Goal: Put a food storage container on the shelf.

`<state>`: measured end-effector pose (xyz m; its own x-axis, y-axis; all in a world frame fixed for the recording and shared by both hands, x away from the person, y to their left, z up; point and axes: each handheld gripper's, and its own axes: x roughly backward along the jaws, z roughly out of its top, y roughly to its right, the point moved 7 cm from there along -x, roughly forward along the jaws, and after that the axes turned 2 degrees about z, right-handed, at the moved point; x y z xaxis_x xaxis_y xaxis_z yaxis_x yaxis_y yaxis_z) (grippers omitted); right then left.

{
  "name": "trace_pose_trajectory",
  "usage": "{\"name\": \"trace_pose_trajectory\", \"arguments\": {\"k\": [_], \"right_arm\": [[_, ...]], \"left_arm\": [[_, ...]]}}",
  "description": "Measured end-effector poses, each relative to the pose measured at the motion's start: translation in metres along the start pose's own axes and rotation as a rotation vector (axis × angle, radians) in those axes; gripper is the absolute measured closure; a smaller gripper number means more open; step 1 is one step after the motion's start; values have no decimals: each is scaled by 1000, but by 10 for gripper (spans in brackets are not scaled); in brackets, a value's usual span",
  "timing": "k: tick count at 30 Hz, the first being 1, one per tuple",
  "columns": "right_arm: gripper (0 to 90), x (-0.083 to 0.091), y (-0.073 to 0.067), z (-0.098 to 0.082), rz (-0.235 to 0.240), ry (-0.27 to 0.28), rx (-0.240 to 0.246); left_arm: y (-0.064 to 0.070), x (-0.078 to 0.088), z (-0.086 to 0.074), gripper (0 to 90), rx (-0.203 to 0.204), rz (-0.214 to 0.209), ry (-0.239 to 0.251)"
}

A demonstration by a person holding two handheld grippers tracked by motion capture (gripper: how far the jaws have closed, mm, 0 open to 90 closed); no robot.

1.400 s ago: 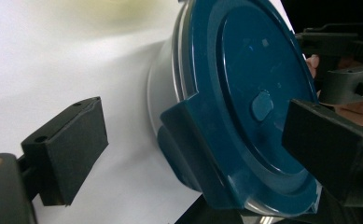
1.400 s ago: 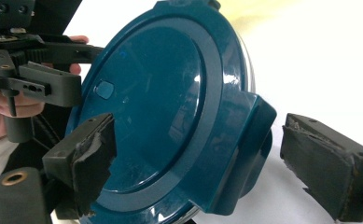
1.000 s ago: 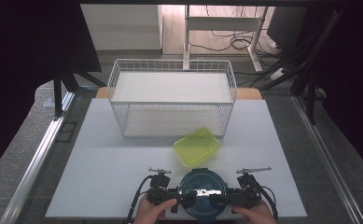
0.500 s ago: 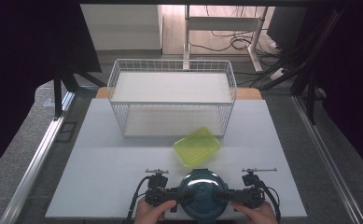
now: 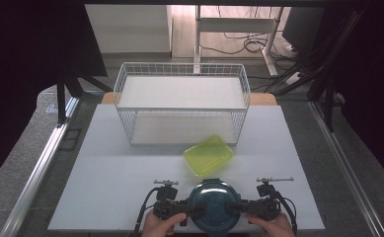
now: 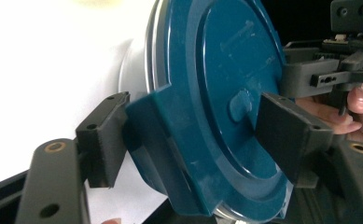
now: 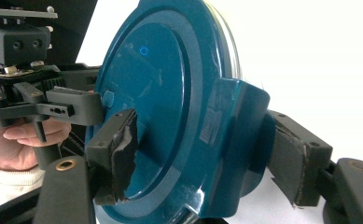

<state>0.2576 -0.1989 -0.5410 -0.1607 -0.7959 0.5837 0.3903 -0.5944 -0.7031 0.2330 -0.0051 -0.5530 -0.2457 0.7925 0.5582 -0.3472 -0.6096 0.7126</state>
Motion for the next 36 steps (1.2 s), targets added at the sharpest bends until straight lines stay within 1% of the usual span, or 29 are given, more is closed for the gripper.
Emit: {"name": "trace_pose_trajectory", "arguments": {"k": [1, 2, 4, 6, 9, 11, 15, 17, 20, 22, 24, 27, 33, 36], "right_arm": [[299, 0, 0, 0, 0, 0, 0], [300, 0, 1, 0, 4, -1, -4], [302, 0, 1, 0, 7, -2, -10], [304, 1, 1, 0, 8, -4, -8], [304, 1, 1, 0, 4, -4, -10], [307, 1, -1, 0, -5, -5, -4], [324, 3, -5, 0, -21, 7, 15], [329, 3, -7, -1, -29, 19, 15], [337, 5, -9, -1, -40, 31, 18], [340, 5, -10, -2, -44, 33, 19], [352, 7, -11, -1, -51, 56, 20], [358, 8, -13, 1, -55, 63, 21], [363, 9, -17, 4, -76, 75, 38], [365, 10, -20, 6, -85, 80, 53]], "left_arm": [[0, 0, 0, 254, 0, 0, 0], [-1, -2, -2, 240, 16, -11, -10], [-1, -2, -2, 236, 19, -17, -11], [-1, -1, -2, 249, 25, -19, -13], [-1, 1, -1, 276, 36, -12, 3], [-1, 2, -1, 285, 43, -11, 3], [2, 5, -3, 299, 49, 1, 16], [2, 5, -4, 308, 51, 1, 18], [3, 7, -4, 322, 64, -4, 30], [3, 8, -4, 327, 61, -3, 31], [5, 9, -4, 334, 60, 0, 39], [5, 10, -3, 342, 58, -1, 42], [6, 12, -2, 350, 56, -1, 43], [7, 13, -2, 356, 44, 3, 39]]}}
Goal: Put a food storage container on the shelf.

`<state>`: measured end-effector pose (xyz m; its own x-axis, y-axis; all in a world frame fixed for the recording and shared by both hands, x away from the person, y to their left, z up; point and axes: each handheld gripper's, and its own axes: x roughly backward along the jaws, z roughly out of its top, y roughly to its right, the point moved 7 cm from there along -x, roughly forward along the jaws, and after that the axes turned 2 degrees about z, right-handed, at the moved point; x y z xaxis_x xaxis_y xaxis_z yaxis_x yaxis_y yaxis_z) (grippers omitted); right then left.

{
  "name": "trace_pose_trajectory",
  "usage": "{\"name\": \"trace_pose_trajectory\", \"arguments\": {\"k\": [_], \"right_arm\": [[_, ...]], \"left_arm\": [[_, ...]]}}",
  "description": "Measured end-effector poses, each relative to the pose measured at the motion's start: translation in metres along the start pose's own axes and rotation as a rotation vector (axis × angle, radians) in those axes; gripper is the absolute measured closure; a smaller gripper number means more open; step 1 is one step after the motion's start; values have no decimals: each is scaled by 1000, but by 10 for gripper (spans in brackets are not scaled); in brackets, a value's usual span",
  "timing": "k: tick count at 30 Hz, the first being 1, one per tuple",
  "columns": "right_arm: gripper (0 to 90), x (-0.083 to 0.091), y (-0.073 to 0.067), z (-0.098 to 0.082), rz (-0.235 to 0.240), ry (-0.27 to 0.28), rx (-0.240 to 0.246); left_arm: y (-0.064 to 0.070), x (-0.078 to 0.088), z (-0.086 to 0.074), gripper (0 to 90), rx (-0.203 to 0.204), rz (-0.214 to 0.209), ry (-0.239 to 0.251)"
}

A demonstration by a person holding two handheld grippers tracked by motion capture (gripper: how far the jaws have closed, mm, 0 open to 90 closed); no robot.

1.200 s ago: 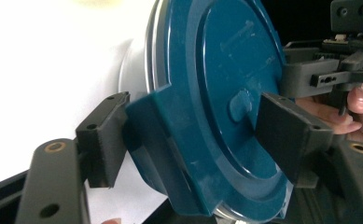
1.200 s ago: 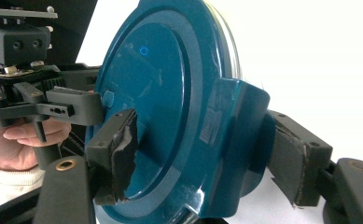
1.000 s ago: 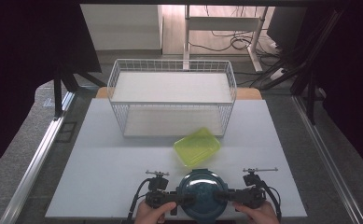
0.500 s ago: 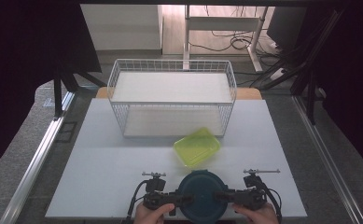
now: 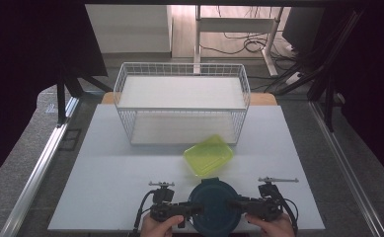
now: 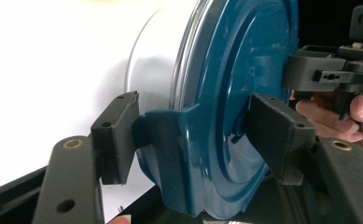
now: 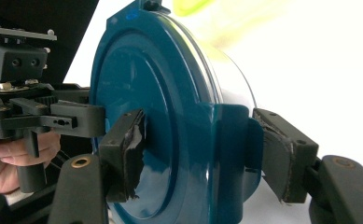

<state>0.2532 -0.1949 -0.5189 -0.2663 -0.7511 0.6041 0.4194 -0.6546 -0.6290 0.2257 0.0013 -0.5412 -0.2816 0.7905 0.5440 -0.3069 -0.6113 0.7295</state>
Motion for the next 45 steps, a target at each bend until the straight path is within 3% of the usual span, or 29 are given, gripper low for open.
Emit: {"name": "trace_pose_trajectory", "arguments": {"k": [13, 20, 32, 45], "right_arm": [[366, 5, -13, 15, -1, 17, 38], [366, 6, -30, 38, 4, 43, 72], [365, -8, -53, 85, 11, 43, 130], [368, -22, -66, 122, 49, 57, 143]], "left_arm": [[7, 13, 14, 358, -33, 3, 18], [12, 34, 40, 361, -71, 8, 61], [5, 63, 79, 361, -77, 13, 109], [0, 86, 120, 373, -97, 38, 167]]}}
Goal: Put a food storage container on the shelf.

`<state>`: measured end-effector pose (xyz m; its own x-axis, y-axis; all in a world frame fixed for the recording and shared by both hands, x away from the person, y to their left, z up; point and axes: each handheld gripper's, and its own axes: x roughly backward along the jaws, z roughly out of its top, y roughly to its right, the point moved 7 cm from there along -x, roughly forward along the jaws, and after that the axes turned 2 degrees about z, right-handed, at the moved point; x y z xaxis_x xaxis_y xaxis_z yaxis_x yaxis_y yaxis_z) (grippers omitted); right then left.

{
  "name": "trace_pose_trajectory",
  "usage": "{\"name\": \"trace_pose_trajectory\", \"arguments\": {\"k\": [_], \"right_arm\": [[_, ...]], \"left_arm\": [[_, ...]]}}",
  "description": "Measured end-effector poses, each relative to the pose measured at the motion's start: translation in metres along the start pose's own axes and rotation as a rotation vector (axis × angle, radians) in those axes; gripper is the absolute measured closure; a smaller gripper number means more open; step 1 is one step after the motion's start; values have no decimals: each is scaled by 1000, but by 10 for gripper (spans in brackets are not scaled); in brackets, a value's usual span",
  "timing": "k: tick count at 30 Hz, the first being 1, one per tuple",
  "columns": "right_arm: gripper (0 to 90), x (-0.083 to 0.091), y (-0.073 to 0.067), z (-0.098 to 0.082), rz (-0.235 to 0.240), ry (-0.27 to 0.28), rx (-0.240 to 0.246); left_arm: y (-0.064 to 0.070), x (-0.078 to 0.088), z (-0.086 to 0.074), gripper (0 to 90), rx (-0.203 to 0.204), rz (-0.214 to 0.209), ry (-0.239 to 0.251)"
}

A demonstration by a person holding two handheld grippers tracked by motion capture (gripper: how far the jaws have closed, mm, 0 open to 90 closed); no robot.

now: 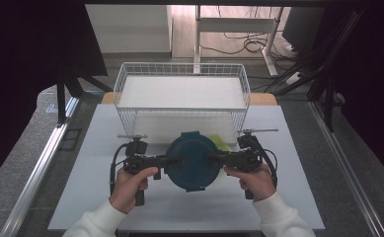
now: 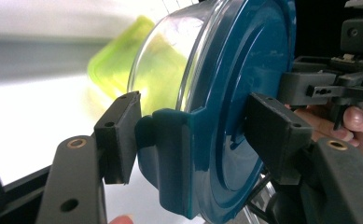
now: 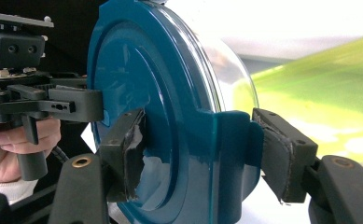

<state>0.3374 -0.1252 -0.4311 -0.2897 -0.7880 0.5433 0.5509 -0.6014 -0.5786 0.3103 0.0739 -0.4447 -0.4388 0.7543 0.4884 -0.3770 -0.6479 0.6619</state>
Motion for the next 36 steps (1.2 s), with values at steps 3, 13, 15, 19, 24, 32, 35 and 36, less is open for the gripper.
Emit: {"name": "trace_pose_trajectory", "arguments": {"k": [3, 13, 15, 19, 24, 32, 35, 36], "right_arm": [[368, -2, 1, 5, 8, 3, -4], [370, -8, 6, 13, 12, 6, -17], [370, -9, 5, 15, 14, 8, -15], [370, -9, 2, 24, 15, 12, -8], [370, -8, -5, 39, 13, 21, 8], [370, -4, -16, 68, 12, 23, 37], [370, -3, -22, 87, 13, 32, 46], [371, -2, -24, 92, 13, 34, 49]], "left_arm": [[-1, 1, 7, 375, -2, 2, 0], [-8, -1, 16, 378, 7, 2, 1], [-7, 0, 20, 378, 6, 4, 6], [-6, 4, 28, 379, 1, 5, 16], [-3, 12, 43, 379, -12, 4, 35], [2, 23, 69, 380, -33, 1, 56], [5, 30, 89, 380, -51, 3, 74], [5, 30, 89, 380, -51, 3, 74]]}}
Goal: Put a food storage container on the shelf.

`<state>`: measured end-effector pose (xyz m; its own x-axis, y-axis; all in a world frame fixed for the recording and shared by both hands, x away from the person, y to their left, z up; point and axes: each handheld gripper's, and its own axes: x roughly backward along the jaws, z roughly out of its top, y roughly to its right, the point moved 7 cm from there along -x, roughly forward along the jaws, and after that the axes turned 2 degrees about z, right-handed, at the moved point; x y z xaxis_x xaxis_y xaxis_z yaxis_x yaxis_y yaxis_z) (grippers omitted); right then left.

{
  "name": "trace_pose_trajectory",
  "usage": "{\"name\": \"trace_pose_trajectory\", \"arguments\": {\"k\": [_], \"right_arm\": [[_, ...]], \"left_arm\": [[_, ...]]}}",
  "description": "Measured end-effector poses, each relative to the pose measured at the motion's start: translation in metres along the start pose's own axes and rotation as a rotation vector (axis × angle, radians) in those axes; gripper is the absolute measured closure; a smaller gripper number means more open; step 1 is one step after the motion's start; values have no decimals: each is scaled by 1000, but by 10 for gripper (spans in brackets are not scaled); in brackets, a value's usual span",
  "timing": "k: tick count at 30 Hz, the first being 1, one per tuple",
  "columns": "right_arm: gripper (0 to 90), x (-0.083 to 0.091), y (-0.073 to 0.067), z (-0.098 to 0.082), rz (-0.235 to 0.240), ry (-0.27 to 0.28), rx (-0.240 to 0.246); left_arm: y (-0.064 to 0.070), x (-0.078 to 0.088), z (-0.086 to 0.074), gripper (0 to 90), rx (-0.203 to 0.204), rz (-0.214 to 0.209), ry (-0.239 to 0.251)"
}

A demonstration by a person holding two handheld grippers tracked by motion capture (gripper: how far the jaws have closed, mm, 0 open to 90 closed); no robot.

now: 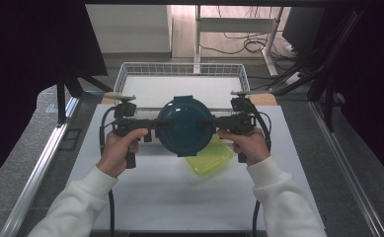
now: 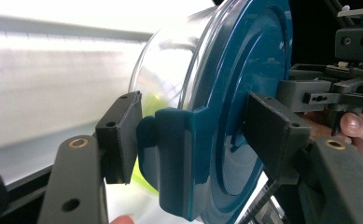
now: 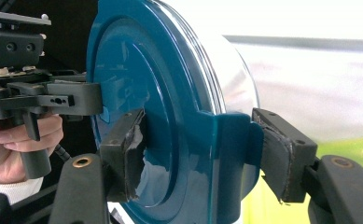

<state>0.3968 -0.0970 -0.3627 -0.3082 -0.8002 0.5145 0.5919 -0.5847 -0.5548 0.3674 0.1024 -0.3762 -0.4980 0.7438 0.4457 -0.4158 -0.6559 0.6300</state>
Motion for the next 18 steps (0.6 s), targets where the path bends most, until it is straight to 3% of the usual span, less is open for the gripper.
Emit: {"name": "trace_pose_trajectory", "arguments": {"k": [18], "right_arm": [[380, -3, 2, 74, -4, 20, 16]], "left_arm": [[-6, -1, 79, 381, 3, -22, 6]]}}
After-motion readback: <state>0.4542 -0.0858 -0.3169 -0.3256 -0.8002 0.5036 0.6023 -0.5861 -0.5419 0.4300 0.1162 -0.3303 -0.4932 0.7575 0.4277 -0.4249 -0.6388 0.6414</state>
